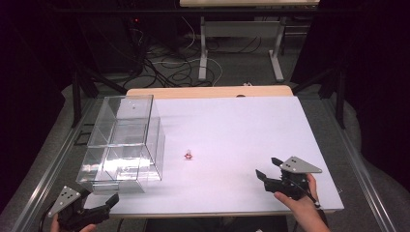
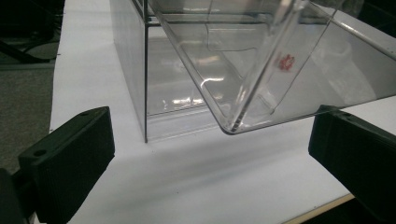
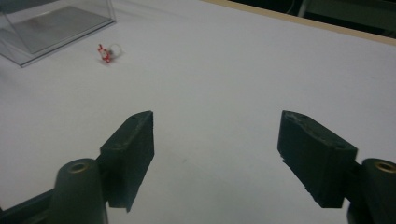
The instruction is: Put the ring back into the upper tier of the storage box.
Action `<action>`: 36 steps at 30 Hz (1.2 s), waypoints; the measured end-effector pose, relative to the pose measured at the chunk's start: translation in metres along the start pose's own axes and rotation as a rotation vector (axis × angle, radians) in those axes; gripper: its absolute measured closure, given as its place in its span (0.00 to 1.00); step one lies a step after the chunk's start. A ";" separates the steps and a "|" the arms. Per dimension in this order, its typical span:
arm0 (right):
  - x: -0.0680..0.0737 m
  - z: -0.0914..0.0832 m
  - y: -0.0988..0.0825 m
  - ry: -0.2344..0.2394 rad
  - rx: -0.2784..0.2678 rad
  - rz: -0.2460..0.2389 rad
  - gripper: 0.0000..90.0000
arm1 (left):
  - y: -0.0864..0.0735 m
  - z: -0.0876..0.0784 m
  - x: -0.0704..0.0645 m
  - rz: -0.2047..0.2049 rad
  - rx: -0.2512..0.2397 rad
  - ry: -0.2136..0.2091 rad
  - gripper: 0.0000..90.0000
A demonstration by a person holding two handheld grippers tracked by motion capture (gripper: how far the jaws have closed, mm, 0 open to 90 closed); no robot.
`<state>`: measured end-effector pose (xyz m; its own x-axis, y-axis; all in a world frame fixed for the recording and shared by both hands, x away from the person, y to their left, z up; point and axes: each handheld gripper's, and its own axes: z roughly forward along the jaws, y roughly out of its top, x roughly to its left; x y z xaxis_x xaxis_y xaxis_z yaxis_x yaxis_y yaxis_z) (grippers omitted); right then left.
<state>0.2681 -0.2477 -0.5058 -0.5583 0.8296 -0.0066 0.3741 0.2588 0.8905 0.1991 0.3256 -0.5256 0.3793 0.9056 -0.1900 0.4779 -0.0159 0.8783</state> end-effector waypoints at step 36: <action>0.068 0.102 0.067 0.255 0.017 -0.057 0.43 | 0.002 -0.001 -0.001 0.002 0.000 -0.011 0.01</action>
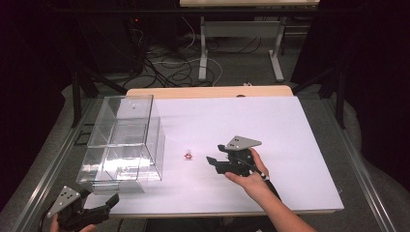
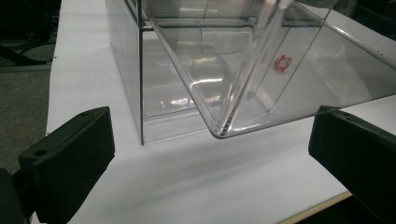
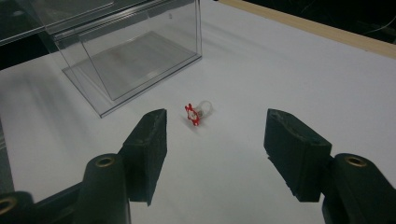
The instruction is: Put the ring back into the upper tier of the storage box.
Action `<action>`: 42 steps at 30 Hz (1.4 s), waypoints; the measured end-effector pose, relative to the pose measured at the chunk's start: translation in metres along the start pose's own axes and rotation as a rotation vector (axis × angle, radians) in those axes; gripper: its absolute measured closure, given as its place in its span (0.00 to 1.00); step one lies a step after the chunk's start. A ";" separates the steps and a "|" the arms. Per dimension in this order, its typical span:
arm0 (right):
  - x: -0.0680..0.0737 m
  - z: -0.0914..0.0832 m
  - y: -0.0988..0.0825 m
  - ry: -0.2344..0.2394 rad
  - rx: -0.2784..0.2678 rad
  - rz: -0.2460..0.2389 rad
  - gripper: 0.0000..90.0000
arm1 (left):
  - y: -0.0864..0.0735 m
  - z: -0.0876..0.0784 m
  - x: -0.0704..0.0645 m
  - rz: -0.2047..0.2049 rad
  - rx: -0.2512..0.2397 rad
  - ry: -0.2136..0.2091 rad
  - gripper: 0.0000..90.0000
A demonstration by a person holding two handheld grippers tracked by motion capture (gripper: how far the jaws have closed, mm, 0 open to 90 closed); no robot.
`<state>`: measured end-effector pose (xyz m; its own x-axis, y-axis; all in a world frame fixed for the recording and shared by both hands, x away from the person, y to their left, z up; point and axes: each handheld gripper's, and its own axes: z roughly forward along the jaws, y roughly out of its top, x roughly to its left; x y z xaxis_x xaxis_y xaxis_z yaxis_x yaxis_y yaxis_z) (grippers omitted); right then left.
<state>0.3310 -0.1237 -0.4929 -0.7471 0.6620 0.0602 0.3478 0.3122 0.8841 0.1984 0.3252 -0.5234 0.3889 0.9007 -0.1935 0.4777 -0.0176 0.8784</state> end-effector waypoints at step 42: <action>0.009 0.098 0.016 0.008 0.152 -0.031 0.50 | 0.000 -0.002 0.001 -0.007 -0.005 -0.002 0.01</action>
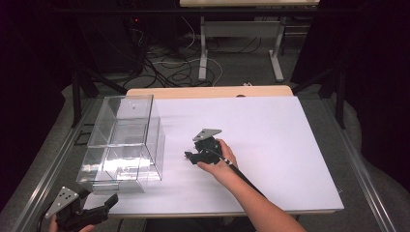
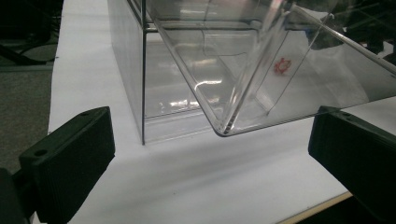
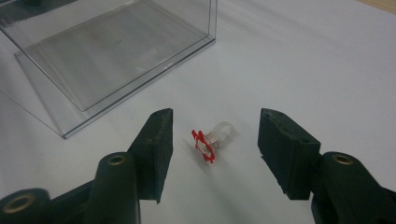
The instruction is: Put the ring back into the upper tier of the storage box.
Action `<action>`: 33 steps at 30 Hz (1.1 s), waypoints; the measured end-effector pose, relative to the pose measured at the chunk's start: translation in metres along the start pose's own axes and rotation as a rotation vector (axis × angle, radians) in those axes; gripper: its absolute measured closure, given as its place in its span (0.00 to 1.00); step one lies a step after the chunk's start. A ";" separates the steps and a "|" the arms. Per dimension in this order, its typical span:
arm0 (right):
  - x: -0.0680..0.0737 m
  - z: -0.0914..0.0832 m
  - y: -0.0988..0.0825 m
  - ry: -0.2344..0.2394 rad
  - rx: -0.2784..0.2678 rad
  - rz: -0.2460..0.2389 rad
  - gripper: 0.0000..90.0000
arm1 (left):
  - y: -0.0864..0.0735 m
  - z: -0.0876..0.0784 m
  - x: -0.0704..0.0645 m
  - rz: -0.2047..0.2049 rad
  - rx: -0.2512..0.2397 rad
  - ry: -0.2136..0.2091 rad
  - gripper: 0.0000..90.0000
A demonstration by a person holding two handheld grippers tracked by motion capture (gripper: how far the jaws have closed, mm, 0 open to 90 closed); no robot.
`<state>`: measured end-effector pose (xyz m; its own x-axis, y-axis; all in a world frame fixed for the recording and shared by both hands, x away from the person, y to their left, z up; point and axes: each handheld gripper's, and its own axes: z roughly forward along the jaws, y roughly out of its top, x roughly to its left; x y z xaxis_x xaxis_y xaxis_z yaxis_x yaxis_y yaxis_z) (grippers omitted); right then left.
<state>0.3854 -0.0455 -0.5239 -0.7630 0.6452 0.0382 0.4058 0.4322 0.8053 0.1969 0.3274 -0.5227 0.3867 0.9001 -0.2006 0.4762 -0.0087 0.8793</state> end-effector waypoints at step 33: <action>-0.002 0.034 -0.013 0.019 0.102 0.030 0.58 | 0.000 0.000 0.000 -0.001 -0.007 -0.007 0.01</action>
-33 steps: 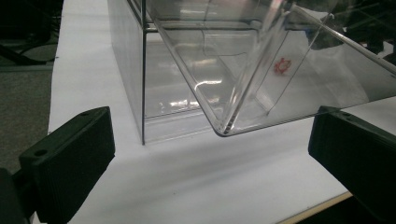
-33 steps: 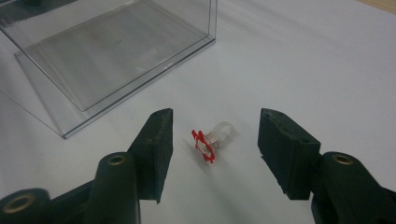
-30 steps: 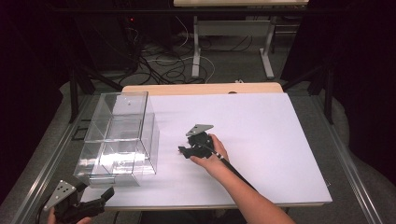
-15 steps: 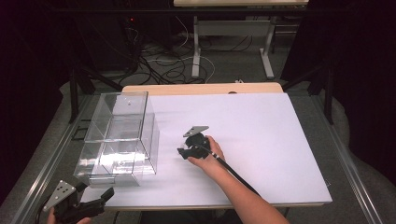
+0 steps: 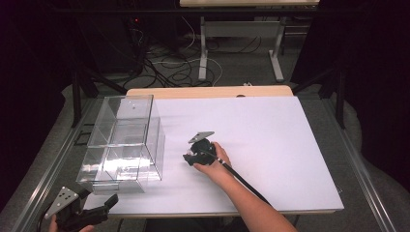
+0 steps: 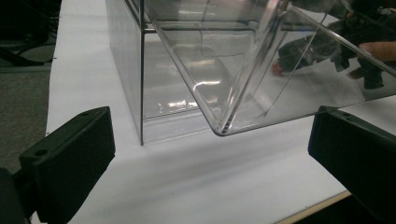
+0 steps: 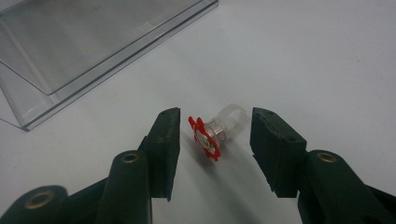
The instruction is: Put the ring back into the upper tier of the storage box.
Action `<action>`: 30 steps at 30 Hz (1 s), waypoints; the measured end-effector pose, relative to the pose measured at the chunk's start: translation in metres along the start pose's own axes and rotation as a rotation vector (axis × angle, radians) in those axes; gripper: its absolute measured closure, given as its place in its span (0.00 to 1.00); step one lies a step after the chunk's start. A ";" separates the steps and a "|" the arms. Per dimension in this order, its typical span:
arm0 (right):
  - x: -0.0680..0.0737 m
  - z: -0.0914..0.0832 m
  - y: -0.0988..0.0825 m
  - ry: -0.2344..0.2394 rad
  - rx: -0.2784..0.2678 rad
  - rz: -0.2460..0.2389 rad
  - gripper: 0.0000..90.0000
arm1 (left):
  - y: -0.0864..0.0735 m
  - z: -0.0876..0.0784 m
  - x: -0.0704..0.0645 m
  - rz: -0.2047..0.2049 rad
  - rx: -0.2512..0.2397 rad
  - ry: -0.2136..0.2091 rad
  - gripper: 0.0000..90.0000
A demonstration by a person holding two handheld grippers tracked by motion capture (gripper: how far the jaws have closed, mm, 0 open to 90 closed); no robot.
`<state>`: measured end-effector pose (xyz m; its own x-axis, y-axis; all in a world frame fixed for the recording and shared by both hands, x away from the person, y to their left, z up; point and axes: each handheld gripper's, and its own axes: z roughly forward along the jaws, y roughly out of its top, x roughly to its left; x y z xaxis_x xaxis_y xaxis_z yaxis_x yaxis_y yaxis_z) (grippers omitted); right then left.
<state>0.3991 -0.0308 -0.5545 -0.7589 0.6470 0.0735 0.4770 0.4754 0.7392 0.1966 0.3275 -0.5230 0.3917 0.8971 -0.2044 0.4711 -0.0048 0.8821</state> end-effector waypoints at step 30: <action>0.001 0.008 -0.003 -0.008 0.043 -0.010 0.74 | 0.000 0.000 0.001 0.001 0.001 0.000 0.01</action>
<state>0.4007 -0.0272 -0.5615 -0.7603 0.6467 0.0607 0.4882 0.5074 0.7101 0.1968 0.3284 -0.5237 0.3925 0.8970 -0.2035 0.4714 -0.0063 0.8819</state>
